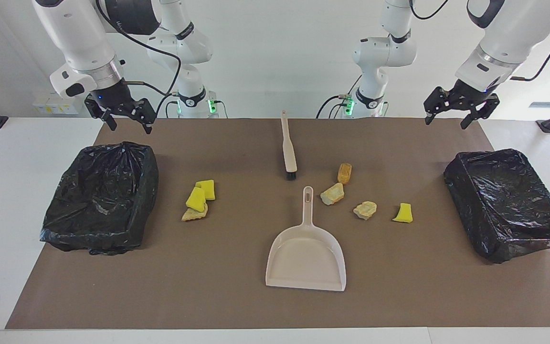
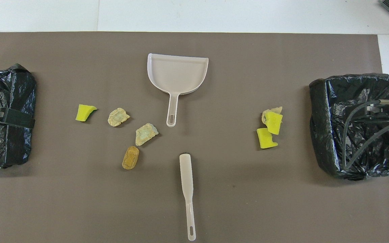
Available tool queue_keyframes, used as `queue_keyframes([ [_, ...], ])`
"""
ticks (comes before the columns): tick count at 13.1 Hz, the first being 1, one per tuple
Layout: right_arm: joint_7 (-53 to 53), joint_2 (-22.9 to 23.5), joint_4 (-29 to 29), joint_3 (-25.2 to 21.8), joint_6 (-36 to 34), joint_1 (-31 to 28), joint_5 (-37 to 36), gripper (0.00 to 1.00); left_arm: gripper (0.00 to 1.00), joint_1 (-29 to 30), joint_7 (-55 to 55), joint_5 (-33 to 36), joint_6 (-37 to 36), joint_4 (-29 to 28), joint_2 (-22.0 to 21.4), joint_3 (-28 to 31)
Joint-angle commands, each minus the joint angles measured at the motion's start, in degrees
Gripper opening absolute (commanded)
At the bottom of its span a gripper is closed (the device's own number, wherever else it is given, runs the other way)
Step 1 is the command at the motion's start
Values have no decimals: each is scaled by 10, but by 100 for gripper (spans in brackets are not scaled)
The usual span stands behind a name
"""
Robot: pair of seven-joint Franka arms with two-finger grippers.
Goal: Sweep and dump trash in bin
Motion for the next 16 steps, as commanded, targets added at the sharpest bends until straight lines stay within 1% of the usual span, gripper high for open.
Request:
queue_keyframes([
  [1, -15, -6, -7, -3, 10, -1, -4, 100, 100, -9, 1, -8, 18, -29, -12, 1],
  [3, -15, -6, -7, -3, 10, -1, -4, 100, 100, -12, 0, -8, 37, -47, -16, 0],
  [4, -15, -6, -7, -2, 10, -1, -4, 100, 100, -27, -1, -8, 53, -61, -19, 1],
  [6, -15, -6, -8, -2, 10, -1, -4, 100, 100, -34, -1, -9, 75, -85, -22, 0],
  [8, -15, -6, -8, -3, 10, -1, -4, 100, 100, -55, -4, -13, 104, -108, -25, 1],
  [12, -15, -6, -7, -3, 10, -1, -4, 100, 100, -91, -18, -13, 131, -140, -25, 0],
  [13, -16, -6, -8, -3, 10, -1, -4, 100, 100, -111, -23, -13, 140, -153, -31, 1],
  [14, -15, -6, -8, -3, 10, -3, -4, 100, 100, -123, -40, -13, 153, -171, -33, 1],
  [16, -15, -6, -7, -3, 10, -3, -4, 100, 100, -168, -83, -13, 204, -233, -57, 1],
])
